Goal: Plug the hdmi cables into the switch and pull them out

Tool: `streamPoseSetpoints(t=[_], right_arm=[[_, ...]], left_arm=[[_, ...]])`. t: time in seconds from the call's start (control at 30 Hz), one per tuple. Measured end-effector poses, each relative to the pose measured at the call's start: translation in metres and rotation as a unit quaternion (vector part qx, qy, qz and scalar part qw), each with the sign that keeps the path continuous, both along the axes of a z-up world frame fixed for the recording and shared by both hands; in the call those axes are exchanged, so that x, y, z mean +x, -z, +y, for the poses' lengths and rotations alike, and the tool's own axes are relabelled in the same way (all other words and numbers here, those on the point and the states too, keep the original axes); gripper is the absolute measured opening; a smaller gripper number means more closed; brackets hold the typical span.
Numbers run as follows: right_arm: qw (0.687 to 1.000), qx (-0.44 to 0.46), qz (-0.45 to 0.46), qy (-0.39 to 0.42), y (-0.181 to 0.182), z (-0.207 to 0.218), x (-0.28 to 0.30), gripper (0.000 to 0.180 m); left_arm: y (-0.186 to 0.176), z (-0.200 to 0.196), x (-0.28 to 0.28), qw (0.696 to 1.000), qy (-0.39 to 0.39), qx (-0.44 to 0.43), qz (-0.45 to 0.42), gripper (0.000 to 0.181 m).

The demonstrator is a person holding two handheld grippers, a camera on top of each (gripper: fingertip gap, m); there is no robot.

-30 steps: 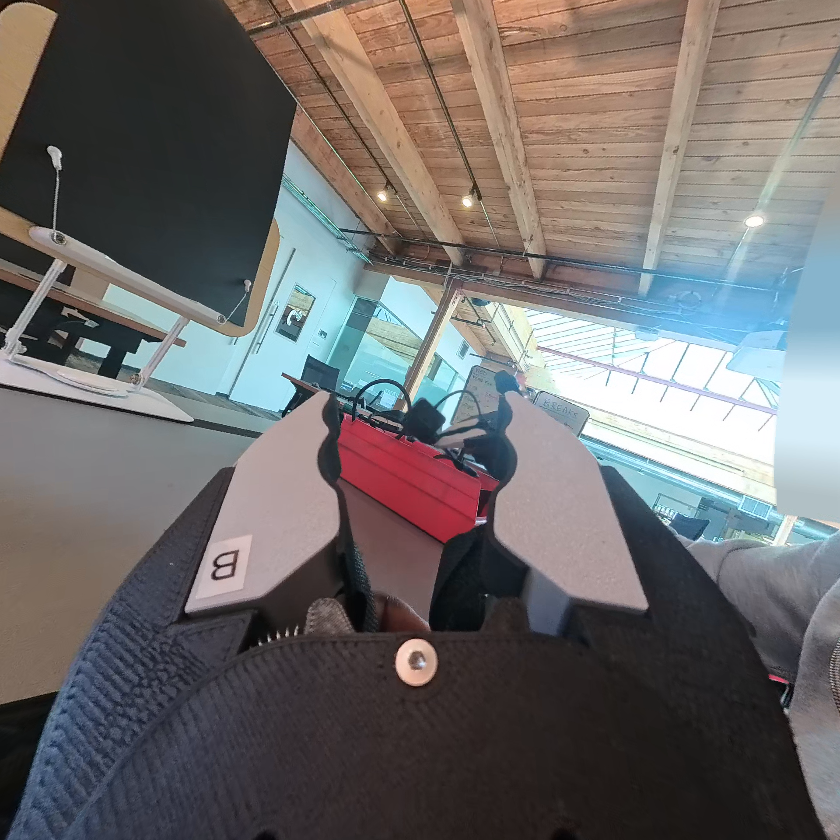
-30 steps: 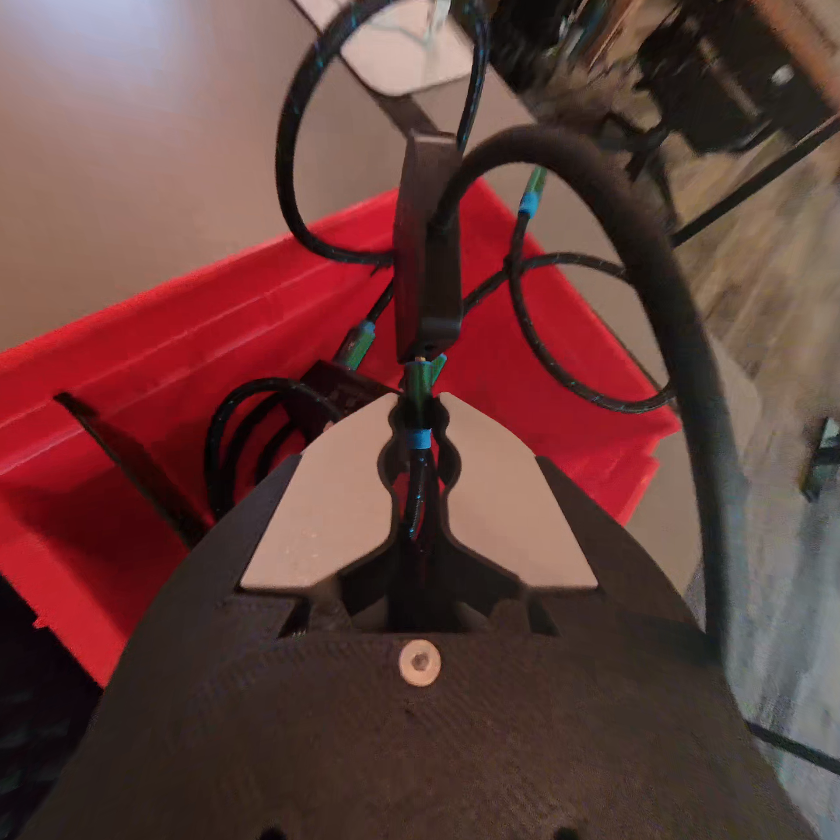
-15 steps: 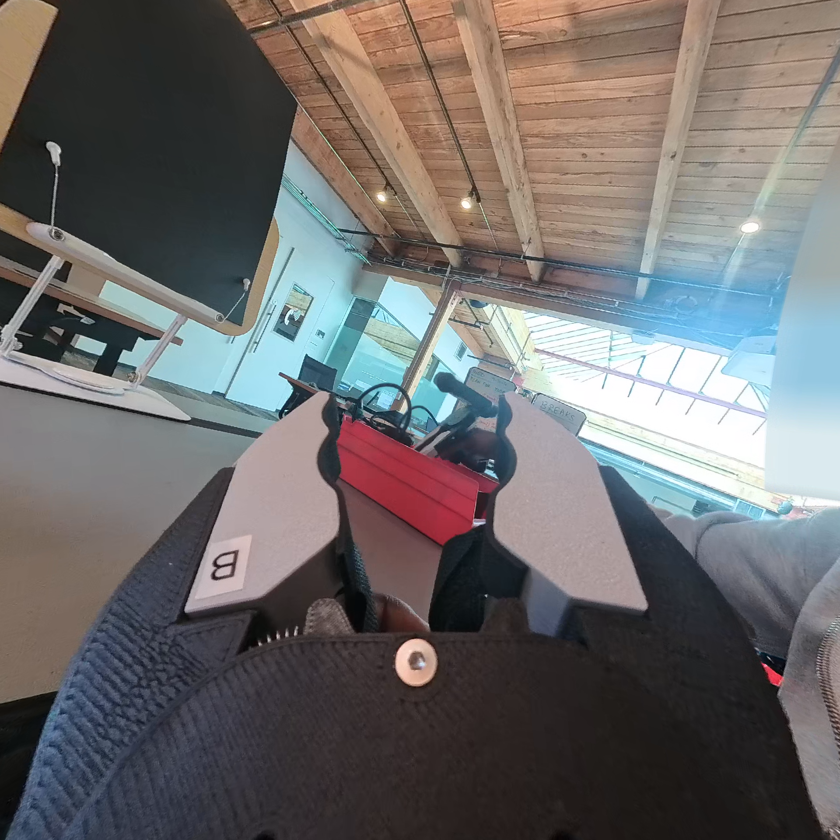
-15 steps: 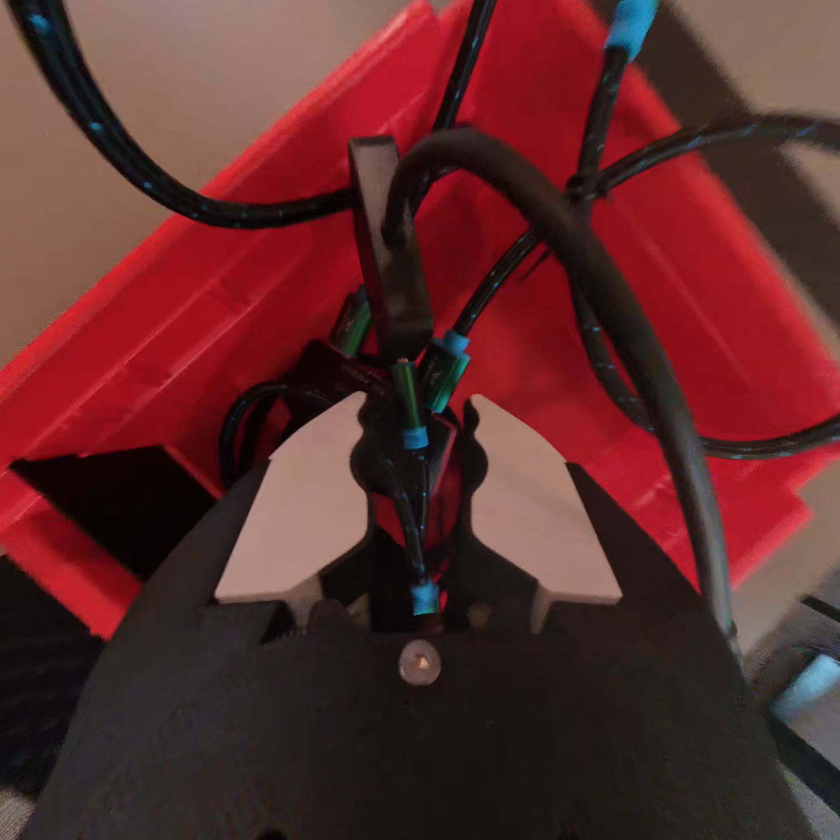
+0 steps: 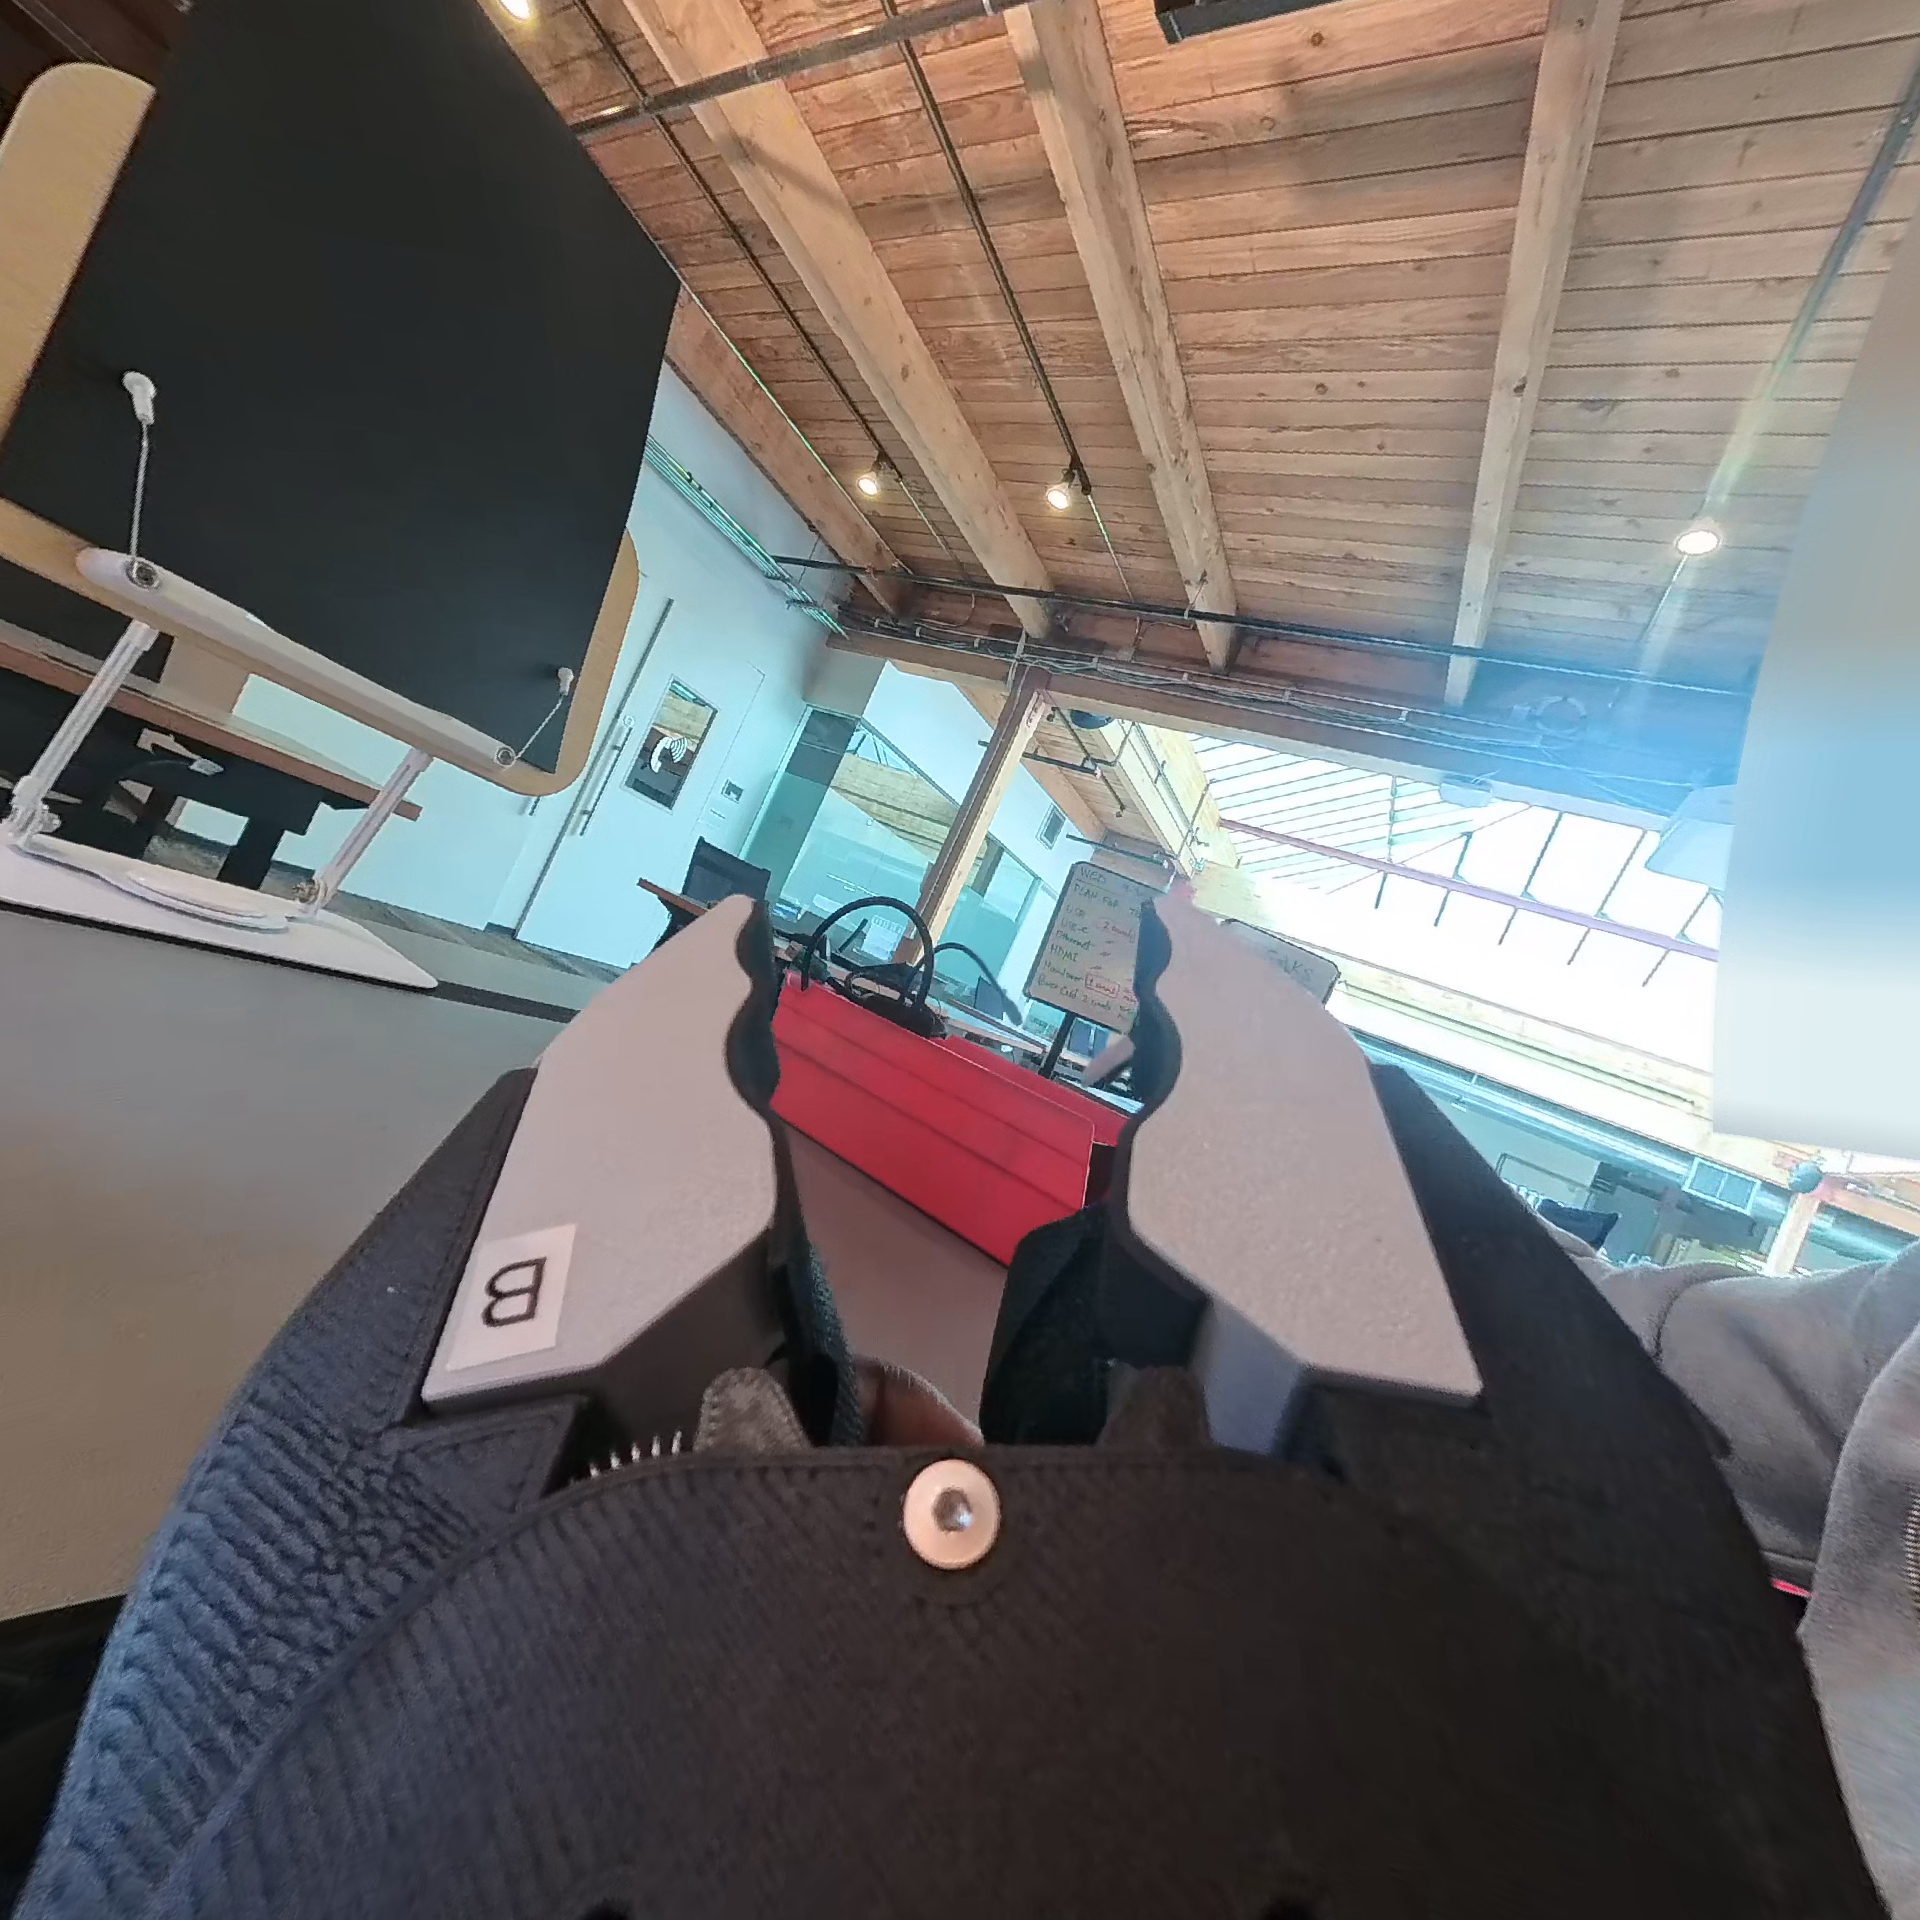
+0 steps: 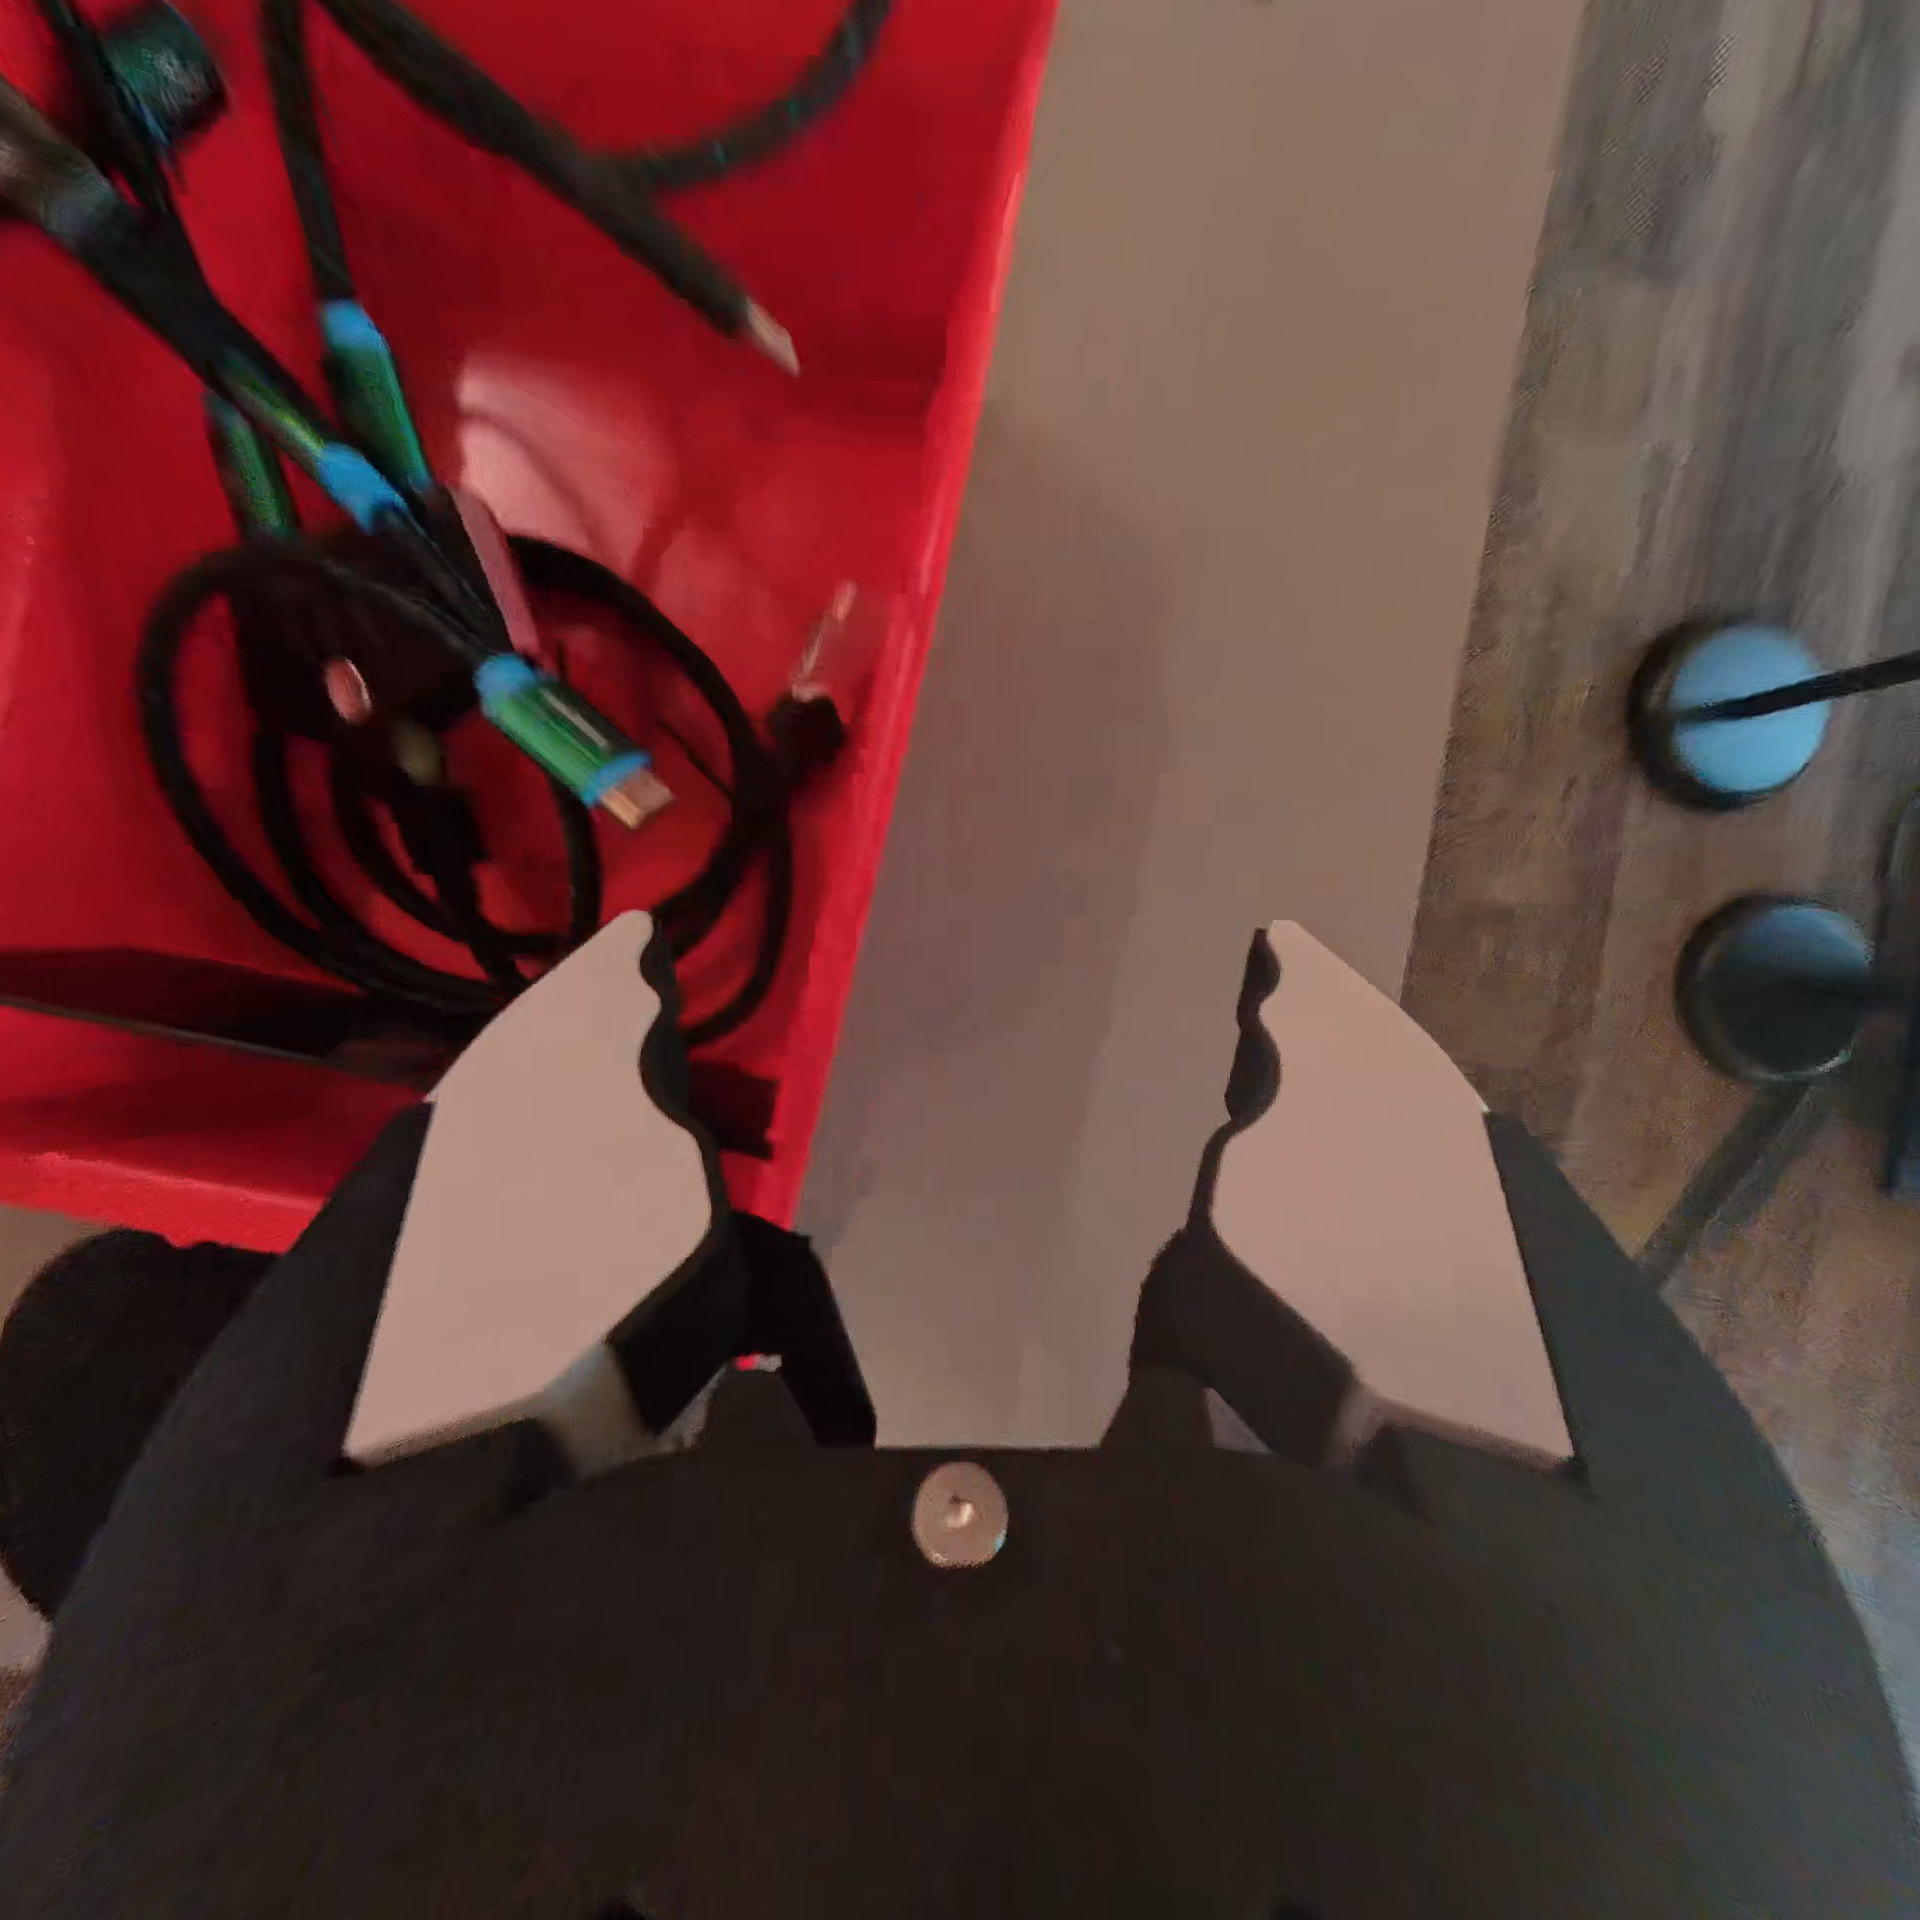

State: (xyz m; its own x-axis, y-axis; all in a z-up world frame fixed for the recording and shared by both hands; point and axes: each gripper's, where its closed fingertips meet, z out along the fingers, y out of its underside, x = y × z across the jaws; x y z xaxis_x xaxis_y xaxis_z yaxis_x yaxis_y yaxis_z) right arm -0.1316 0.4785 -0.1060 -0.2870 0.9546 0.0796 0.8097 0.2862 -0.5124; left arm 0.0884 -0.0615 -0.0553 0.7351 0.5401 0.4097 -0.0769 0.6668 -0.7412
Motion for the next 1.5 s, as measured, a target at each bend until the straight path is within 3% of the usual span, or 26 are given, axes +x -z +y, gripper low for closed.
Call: streamPoseSetpoints(t=[0.13,0.27,0.47,0.67,0.9,1.07,1.27,1.5], right_arm=[[0.997,-0.059,-0.051,-0.022,0.036,0.003,0.014,0.084],[0.985,-0.140,-0.068,-0.079,0.051,-0.033,0.014,0.031],[0.997,0.004,-0.067,-0.043,0.057,-0.031,0.004,0.013],[0.992,-0.111,-0.052,-0.023,0.054,-0.094,-0.011,0.017],[0.992,-0.118,-0.031,-0.038,0.051,-0.187,-0.031,0.022],[0.993,-0.090,-0.030,-0.075,0.052,-0.251,-0.040,0.023],[0.984,-0.124,-0.039,-0.122,0.051,-0.323,-0.038,0.026],[0.956,-0.221,-0.039,-0.190,0.044,-0.413,-0.027,0.048]], left_arm=[[-0.001,0.001,0.001,1.000,-0.002,-0.002,0.005,0.065],[-0.003,0.001,0.002,1.000,-0.007,-0.004,0.015,0.065],[-0.008,-0.004,0.006,0.999,-0.026,0.011,0.046,0.065],[-0.010,-0.002,0.010,0.997,-0.032,0.002,0.070,0.065],[-0.011,-0.003,0.010,0.997,-0.026,0.011,0.068,0.065],[-0.011,-0.002,0.010,0.997,-0.025,0.008,0.068,0.065],[-0.011,-0.003,0.009,0.997,-0.024,0.012,0.066,0.065],[-0.011,-0.004,0.010,0.997,-0.024,0.018,0.066,0.063]])
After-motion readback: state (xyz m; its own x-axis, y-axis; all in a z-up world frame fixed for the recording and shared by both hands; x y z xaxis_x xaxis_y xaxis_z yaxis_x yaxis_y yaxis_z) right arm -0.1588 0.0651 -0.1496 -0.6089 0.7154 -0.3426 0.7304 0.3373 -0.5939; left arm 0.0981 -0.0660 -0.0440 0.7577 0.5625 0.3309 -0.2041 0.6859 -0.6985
